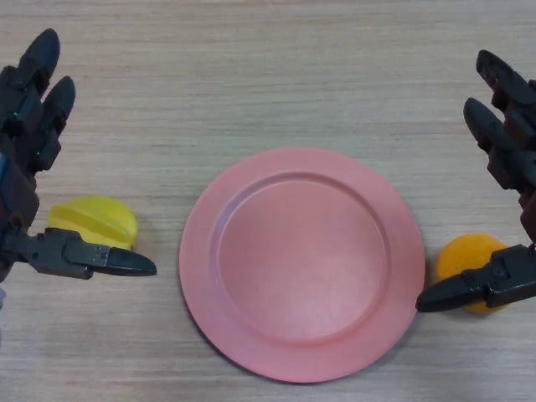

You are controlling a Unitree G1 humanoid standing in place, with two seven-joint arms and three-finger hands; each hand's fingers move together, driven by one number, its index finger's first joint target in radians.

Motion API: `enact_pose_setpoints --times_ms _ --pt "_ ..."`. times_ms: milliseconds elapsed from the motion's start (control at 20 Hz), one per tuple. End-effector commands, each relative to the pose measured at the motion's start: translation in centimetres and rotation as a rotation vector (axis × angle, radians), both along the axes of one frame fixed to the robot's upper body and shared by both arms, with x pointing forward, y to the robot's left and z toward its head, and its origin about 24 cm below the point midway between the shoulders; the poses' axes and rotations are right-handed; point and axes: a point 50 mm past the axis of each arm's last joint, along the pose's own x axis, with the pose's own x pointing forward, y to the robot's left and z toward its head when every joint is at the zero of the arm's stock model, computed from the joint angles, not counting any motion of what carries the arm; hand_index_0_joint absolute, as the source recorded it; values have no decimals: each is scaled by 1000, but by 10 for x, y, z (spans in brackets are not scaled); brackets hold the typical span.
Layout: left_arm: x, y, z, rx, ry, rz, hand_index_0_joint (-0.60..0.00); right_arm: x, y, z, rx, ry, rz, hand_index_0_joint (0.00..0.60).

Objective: Pick up the yellow starfruit and place it on the plate

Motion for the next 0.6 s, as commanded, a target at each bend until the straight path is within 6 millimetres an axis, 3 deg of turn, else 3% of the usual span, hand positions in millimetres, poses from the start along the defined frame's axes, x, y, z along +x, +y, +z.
enact_pose_setpoints --times_ms 50,400,600 --pt "-12 15 34 88 -219 49 0 -8 -5 31 -51 -222 -34 0" --pt "-9 16 31 94 -219 54 0 -8 -8 31 -60 -221 -44 0" --pt "2 24 21 270 -237 122 0 -9 -10 31 -55 -233 -55 0"
